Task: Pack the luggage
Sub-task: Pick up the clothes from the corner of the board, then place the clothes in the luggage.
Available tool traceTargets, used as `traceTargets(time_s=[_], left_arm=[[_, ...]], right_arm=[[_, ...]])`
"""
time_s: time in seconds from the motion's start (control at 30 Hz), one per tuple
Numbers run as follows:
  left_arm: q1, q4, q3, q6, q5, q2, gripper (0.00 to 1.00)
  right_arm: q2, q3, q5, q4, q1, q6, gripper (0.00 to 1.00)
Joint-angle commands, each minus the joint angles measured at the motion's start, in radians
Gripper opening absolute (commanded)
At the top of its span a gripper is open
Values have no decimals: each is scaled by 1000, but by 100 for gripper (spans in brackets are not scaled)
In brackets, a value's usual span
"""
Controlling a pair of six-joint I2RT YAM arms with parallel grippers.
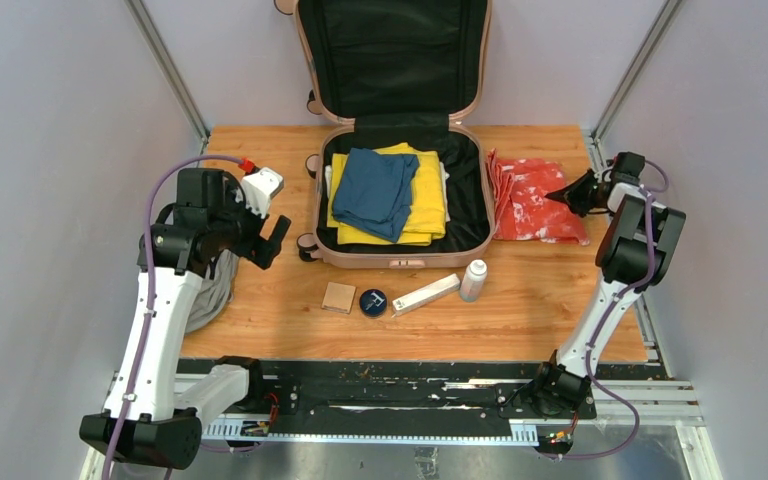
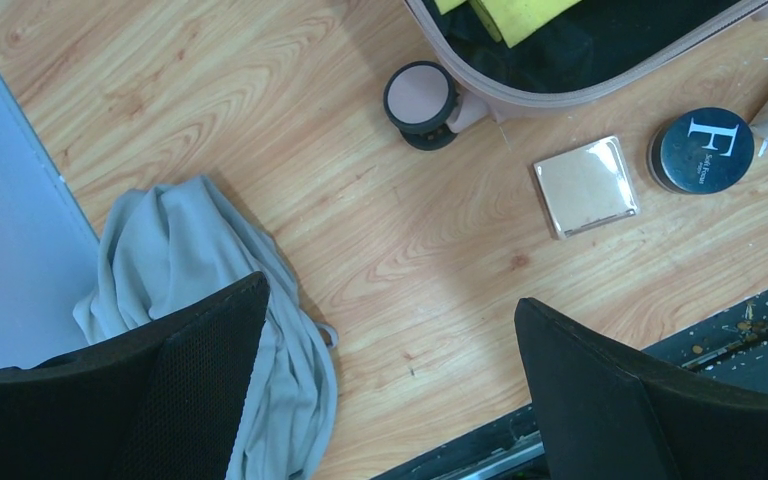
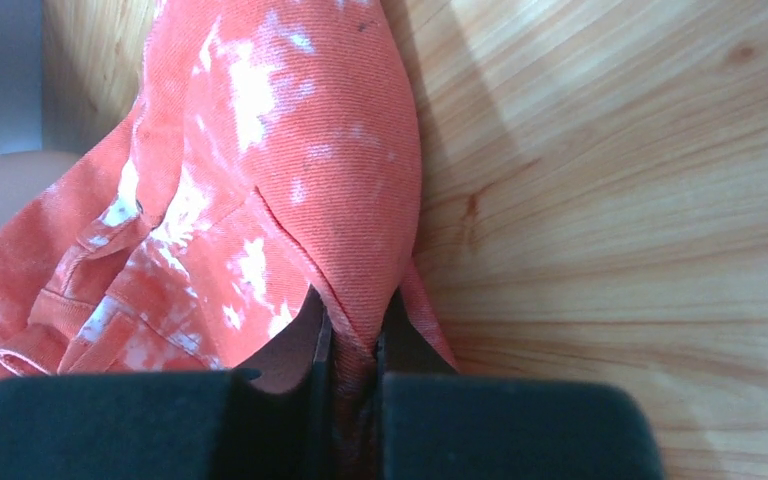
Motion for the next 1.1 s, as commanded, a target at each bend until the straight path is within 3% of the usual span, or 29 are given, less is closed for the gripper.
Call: traceTargets(time_s=[0.0, 0.27, 0.5, 0.77, 0.93, 1.07], left_arm=[[6, -8, 20, -8, 16, -5, 100], [6, -9, 30, -32, 52, -18, 100], [6, -11, 32, -57, 100, -50, 100], [6, -10, 25, -74, 98, -36, 100], [6, -7, 27, -90, 81, -35, 100], [6, -4, 31, -102, 54, -37, 100]], right_arm=[[-59, -73, -34, -81, 12, 61, 0], [-376, 25, 7, -92, 16, 183, 0], [-506, 257, 71, -268, 116, 97, 0], [-545, 491, 262, -438, 438, -12, 0], [-468, 735, 336, -538, 674, -55, 0], [-340, 907, 307, -556, 828, -47, 0]])
